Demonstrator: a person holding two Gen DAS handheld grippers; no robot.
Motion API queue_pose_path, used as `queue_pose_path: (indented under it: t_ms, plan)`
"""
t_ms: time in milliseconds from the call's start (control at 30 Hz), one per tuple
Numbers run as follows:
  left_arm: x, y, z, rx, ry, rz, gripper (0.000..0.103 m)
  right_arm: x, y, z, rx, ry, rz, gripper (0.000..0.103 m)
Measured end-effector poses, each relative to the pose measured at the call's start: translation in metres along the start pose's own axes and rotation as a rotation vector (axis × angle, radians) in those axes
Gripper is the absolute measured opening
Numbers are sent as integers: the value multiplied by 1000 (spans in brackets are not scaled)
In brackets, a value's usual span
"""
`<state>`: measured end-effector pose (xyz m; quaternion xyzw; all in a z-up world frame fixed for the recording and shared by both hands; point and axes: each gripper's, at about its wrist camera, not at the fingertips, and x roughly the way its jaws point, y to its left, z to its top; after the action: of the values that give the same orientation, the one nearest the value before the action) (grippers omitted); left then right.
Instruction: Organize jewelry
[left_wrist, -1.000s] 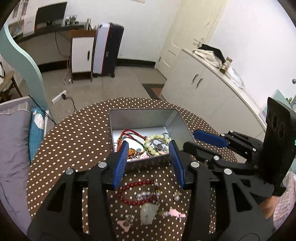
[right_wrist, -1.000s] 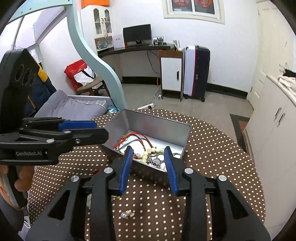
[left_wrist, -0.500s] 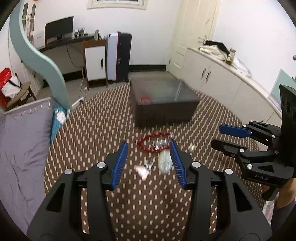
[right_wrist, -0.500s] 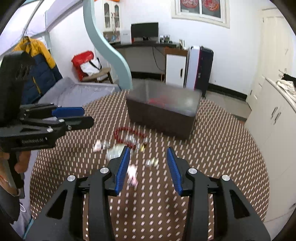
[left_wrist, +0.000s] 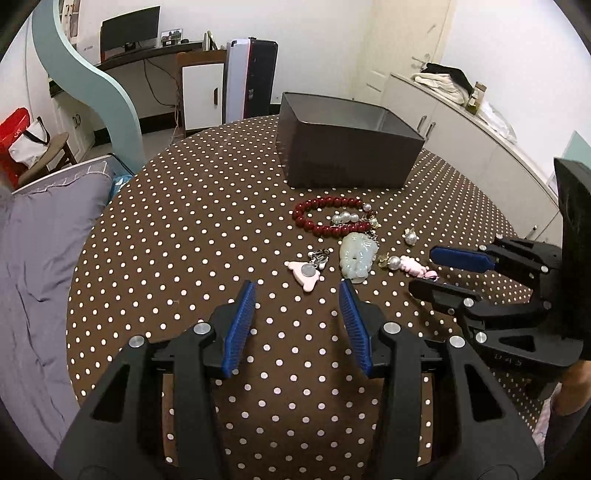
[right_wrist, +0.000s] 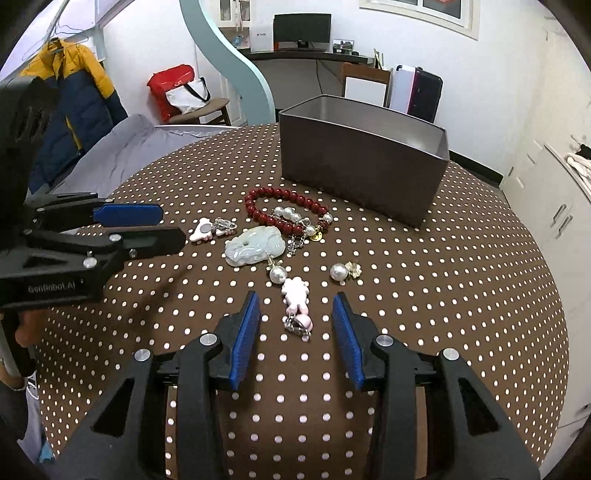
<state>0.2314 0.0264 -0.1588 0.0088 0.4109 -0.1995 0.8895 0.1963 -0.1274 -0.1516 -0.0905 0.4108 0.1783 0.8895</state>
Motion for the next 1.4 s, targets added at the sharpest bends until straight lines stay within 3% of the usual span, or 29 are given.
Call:
queue_pose_path:
  t_ms: [33, 100, 333, 700, 767, 867, 1033, 1200, 1400]
  plan:
    - [1, 0, 0, 2, 4, -2, 47, 3, 0, 3, -4, 6, -1, 34]
    - [4, 1, 0, 4, 7, -4, 47, 6, 2, 3, -17, 23, 3, 14]
    - [14, -8, 8, 38, 9, 14, 47, -1, -4, -5, -22, 18, -30, 13]
    - [35, -18, 18, 127, 46, 44, 46, -27, -16, -4, 25, -43, -5, 13]
    - [35, -20, 17, 140, 45, 54, 34, -29, -17, -2, 28, -50, -1, 13]
    - [34, -24, 16, 160, 45, 47, 25, -32, -19, -1, 37, -60, 3, 13]
    - [33, -25, 14, 163, 41, 48, 22, -37, -19, 2, 39, -71, 7, 13]
    - [24, -20, 13, 108, 38, -22, 22, -45, -24, 6, 49, -91, 21, 13]
    - [-2, -17, 30, 84, -23, -136, 22, -57, -36, 23, 64, -127, 48, 13]
